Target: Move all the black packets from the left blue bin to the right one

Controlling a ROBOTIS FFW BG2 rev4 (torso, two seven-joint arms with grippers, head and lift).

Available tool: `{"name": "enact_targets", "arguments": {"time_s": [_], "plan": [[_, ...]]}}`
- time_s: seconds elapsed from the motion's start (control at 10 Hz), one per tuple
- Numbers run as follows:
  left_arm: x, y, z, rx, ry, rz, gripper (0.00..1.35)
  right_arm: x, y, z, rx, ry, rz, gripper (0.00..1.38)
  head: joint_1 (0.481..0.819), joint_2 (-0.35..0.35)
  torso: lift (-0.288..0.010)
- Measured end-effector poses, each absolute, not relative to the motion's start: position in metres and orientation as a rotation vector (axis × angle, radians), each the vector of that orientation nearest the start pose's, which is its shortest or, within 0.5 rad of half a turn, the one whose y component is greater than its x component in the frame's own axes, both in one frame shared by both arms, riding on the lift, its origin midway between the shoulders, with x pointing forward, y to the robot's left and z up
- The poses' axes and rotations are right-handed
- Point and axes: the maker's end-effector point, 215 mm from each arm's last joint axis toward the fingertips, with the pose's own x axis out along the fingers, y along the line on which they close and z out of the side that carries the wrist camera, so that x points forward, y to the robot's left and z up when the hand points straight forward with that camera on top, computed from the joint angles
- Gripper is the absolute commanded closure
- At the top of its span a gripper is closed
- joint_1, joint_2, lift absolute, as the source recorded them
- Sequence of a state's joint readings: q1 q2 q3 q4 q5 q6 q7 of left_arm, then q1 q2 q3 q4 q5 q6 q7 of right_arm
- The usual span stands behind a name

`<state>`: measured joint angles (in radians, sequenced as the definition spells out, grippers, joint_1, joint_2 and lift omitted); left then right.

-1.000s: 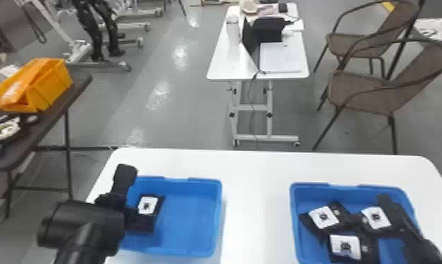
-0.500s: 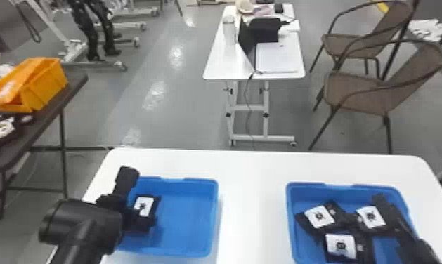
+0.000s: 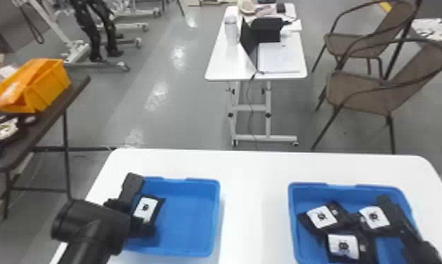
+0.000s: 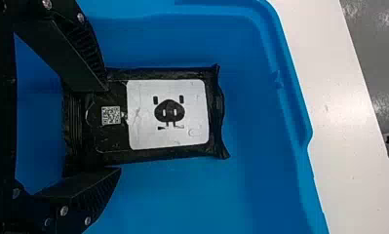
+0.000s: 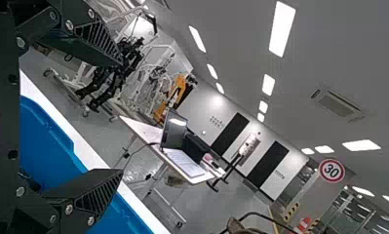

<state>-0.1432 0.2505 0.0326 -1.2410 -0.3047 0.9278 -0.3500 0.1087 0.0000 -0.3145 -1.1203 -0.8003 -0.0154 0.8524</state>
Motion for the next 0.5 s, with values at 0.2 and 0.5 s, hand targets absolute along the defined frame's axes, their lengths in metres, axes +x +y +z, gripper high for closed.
{"name": "enact_targets", "arguments": {"time_s": [0.2, 0.5], "plan": [[0.445, 0.418, -0.625, 0.293, 1.174, -0.008, 0.93, 0.468, -0.281, -0.494, 0.904, 0.010, 0.267, 0.25, 0.695, 0.167, 0.000], [0.461, 0.406, -0.615, 0.324, 1.138, -0.093, 1.11, 0.466, -0.278, -0.497, 0.913, 0.018, 0.269, 0.25, 0.695, 0.153, 0.000]]}}
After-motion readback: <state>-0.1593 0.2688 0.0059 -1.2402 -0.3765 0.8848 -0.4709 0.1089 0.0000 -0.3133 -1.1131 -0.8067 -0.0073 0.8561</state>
